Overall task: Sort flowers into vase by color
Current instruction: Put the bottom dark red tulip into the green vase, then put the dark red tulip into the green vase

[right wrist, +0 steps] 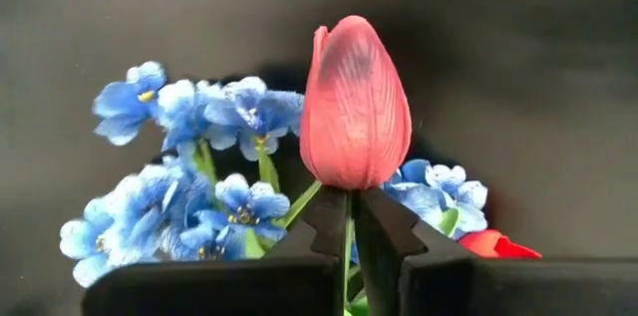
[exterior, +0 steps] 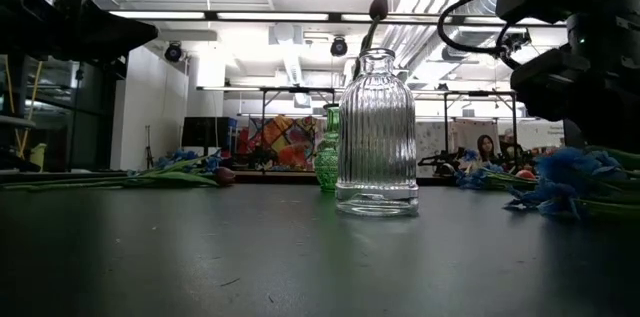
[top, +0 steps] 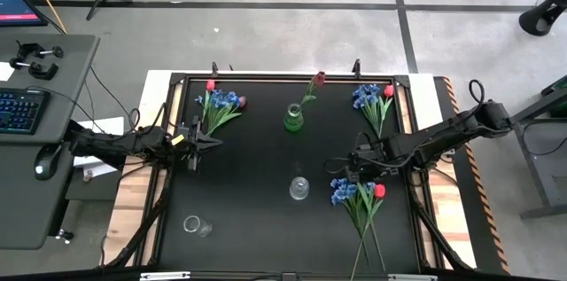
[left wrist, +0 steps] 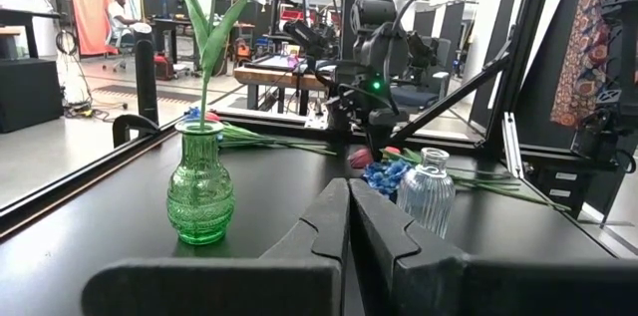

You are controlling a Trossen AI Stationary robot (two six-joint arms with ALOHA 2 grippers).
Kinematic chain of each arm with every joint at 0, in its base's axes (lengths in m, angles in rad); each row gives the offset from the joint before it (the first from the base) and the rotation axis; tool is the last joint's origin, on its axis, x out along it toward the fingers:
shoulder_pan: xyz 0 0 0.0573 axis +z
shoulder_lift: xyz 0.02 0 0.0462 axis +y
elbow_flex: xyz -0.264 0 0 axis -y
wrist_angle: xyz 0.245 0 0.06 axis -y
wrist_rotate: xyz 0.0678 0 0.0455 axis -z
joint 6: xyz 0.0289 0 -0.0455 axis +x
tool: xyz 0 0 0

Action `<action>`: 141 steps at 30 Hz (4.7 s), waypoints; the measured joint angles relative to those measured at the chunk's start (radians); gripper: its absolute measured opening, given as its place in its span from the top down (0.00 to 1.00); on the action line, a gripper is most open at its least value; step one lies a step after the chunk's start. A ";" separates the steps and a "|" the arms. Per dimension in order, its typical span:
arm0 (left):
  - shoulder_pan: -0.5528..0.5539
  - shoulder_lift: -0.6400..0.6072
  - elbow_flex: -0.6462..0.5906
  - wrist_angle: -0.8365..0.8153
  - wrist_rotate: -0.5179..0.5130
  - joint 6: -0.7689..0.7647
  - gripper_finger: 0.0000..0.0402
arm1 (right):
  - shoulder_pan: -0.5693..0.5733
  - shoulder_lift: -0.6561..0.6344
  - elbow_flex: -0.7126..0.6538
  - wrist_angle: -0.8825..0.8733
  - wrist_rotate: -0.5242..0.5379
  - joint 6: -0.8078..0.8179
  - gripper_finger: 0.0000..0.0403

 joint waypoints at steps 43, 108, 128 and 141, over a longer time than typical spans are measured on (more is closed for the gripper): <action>0.000 0.000 0.000 0.000 0.000 0.000 1.00 | -0.399 0.119 0.747 0.616 0.440 -1.502 1.00; 0.000 0.000 0.000 0.000 0.000 0.000 1.00 | -0.505 0.203 0.935 0.081 0.305 -1.115 0.35; 0.000 0.000 0.000 0.146 -0.019 -0.062 1.00 | -0.502 0.101 0.935 0.300 -0.047 -1.248 0.35; 0.000 0.000 0.009 0.679 -0.310 -0.247 1.00 | -0.502 -0.124 0.935 0.211 0.109 -1.232 0.35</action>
